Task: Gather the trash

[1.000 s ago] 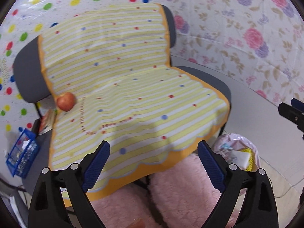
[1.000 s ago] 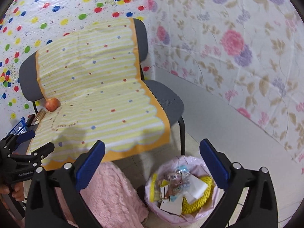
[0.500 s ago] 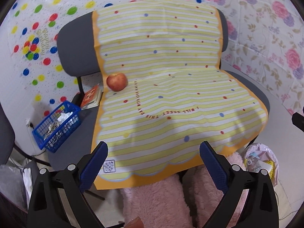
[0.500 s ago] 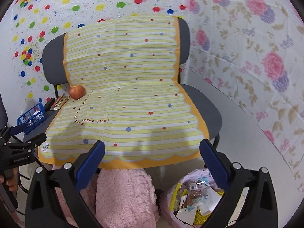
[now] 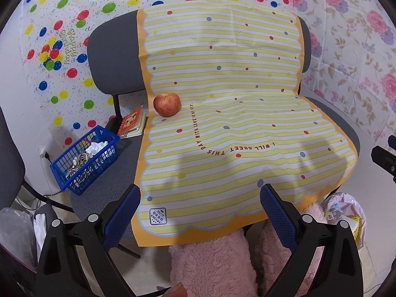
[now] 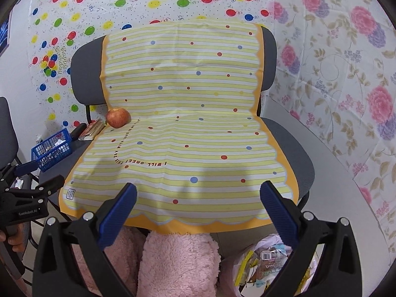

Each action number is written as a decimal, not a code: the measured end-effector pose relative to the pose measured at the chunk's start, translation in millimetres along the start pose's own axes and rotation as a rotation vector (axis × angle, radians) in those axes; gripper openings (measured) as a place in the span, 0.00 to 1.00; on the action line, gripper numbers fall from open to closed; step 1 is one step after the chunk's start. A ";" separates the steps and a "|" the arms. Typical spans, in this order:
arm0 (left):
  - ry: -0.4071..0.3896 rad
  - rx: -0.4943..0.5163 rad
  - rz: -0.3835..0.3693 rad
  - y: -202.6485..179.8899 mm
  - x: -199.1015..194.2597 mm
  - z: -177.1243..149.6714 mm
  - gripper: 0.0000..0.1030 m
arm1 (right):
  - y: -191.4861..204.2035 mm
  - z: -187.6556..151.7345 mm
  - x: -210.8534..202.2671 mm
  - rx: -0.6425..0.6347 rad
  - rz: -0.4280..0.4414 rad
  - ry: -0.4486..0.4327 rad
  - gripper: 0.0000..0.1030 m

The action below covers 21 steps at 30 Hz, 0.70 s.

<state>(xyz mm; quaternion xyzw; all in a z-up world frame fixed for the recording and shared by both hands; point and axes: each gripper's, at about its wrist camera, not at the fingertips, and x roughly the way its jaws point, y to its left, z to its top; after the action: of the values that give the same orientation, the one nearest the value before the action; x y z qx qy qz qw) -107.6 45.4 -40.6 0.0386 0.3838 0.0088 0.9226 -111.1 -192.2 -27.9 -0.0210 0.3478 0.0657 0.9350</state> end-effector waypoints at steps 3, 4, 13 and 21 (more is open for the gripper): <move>0.002 0.000 0.000 0.1 1.5 1.0 0.93 | -3.1 -0.8 1.8 0.006 -0.001 0.007 0.95; 0.001 0.000 0.000 0.3 1.0 0.6 0.93 | -3.8 -0.9 2.4 0.008 -0.004 0.008 0.95; 0.000 0.001 -0.001 0.9 2.6 1.7 0.93 | -6.7 -2.5 3.5 0.019 -0.013 0.009 0.95; 0.002 -0.002 -0.003 1.7 5.1 3.1 0.93 | -8.5 -3.2 3.9 0.020 -0.008 0.011 0.95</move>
<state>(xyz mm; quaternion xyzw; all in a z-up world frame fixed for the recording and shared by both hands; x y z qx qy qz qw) -101.8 47.2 -41.9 0.0368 0.3846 0.0078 0.9223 -109.1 -200.4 -32.9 -0.0133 0.3533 0.0582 0.9336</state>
